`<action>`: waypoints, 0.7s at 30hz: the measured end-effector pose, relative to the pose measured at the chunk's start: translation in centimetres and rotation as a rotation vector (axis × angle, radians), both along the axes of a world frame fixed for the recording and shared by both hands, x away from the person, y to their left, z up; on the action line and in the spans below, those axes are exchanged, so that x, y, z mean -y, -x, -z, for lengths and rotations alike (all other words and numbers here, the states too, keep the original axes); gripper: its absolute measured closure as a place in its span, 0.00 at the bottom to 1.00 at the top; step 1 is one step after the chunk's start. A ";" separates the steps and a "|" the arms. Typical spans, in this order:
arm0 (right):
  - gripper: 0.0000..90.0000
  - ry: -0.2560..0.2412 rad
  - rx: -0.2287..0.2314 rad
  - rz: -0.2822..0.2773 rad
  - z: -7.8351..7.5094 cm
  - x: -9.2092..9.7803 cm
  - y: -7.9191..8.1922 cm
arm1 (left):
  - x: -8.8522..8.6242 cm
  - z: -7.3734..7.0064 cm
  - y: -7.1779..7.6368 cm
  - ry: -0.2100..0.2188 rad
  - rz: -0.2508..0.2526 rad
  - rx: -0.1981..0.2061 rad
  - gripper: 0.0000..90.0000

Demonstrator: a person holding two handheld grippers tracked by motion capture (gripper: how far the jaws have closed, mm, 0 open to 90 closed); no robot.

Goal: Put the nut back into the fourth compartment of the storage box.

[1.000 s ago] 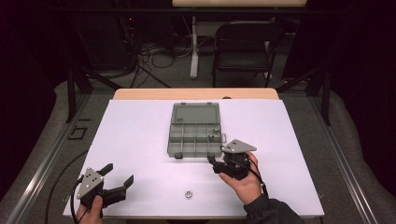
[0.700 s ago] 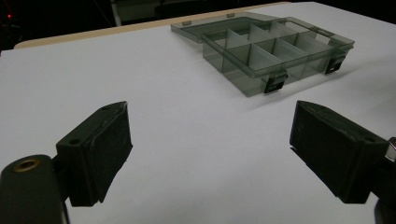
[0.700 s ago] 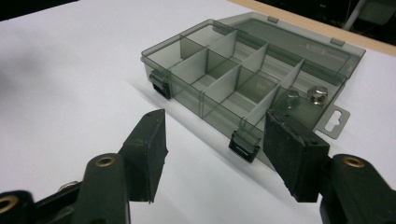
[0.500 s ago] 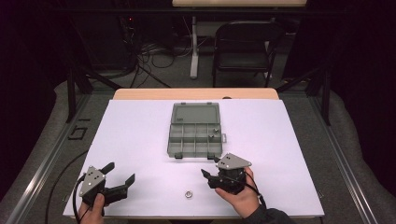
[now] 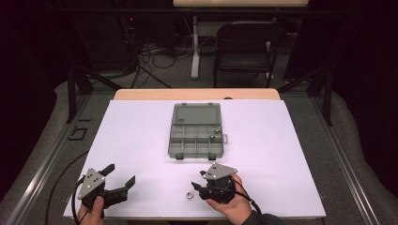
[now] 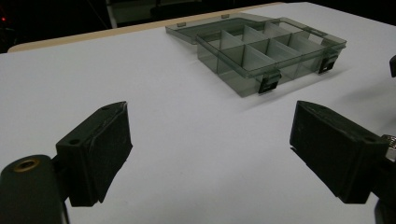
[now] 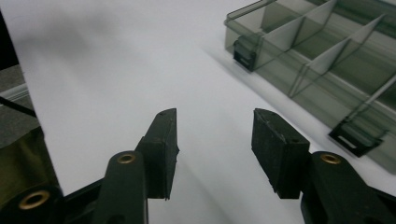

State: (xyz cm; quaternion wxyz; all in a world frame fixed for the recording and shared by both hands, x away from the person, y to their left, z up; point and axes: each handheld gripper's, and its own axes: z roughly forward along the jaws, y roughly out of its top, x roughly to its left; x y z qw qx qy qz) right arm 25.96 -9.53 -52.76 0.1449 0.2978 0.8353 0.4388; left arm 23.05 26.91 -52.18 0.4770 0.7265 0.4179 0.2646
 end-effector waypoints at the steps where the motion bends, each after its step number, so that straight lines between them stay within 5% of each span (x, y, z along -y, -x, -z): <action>1: 0.57 0.010 -0.008 -0.010 0.2 -0.2 0.0 | 0.1 0.0 0.0 0.003 -0.002 0.003 0.14; 21: 0.69 0.053 -0.101 -0.090 2.8 -2.6 0.7 | -0.1 0.0 0.2 0.005 -0.003 0.005 0.14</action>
